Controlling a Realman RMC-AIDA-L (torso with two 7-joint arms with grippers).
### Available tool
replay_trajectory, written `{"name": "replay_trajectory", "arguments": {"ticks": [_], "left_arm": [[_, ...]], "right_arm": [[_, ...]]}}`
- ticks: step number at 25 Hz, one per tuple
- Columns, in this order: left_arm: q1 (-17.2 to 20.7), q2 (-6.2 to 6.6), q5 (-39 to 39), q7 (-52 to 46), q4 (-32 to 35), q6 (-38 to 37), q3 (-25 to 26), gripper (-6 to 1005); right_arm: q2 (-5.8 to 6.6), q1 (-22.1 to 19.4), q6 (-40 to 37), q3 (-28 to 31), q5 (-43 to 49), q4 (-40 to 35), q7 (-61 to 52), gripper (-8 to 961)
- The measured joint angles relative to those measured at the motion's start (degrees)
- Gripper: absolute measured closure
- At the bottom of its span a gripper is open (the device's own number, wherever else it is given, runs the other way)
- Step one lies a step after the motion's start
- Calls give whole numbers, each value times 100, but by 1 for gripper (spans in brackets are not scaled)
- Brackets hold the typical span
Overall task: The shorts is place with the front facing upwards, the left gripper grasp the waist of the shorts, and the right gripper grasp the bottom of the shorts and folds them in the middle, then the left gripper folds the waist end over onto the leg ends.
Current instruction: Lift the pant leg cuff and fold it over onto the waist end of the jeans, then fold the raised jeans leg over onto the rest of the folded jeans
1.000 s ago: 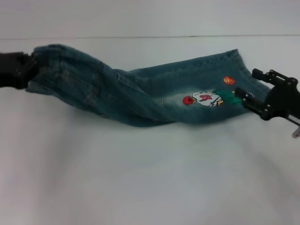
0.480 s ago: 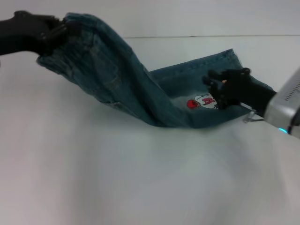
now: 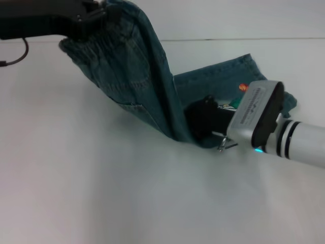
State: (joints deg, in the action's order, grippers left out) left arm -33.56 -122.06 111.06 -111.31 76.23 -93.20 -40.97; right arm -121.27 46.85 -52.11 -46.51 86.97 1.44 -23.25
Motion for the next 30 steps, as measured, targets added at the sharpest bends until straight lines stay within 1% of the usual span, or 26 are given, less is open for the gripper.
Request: {"name": "replay_trajectory", "arguments": {"ticks": [2, 4, 6, 10, 12, 14, 17, 18, 22, 24, 26, 28, 30], "left_arm": [[-61, -29, 6, -33, 26, 16, -29, 947], [-85, -91, 11, -75, 98, 101, -78, 947], [-83, -147, 13, -179, 181, 284, -269, 947], [-70, -165, 15, -257, 203, 517, -704, 948], [-71, -171, 16, -262, 160, 650, -884, 948], [-59, -182, 17, -261, 81, 871, -1148, 948], [-47, -191, 20, -222, -78, 1233, -1605, 948], [-50, -191, 21, -207, -130, 1382, -1769, 948], [-103, -193, 21, -193, -328, 1856, -2304, 948], [-139, -194, 11, -192, -444, 2111, -2532, 948], [-162, -208, -15, -188, -542, 2392, -2760, 948], [-172, -233, -78, -184, -672, 2798, -3092, 947], [-201, -249, -207, -179, -843, 3310, -3556, 946]], "right_arm": [[-23, 84, -11, -85, 8, 107, 16, 954], [-28, 177, -42, -146, 61, 239, 26, 951], [-29, 280, -52, -135, 159, 361, 31, 948], [-29, 486, -15, -90, 333, 622, 97, 942], [-29, 508, -20, -13, 398, 680, 132, 939], [-16, 437, -52, 157, 404, 669, 165, 936], [58, 121, -278, 343, 392, 439, 148, 931], [85, -68, -413, 363, 379, 249, 78, 930], [104, -898, -662, 391, 348, -770, -400, 924], [147, -1306, -763, 356, 371, -1186, -654, 921], [198, -1785, -1018, 226, 549, -1667, -900, 918], [220, -2197, -1321, 95, 886, -2165, -1147, 915], [231, -2529, -1634, 26, 1274, -2569, -1414, 912]]}}
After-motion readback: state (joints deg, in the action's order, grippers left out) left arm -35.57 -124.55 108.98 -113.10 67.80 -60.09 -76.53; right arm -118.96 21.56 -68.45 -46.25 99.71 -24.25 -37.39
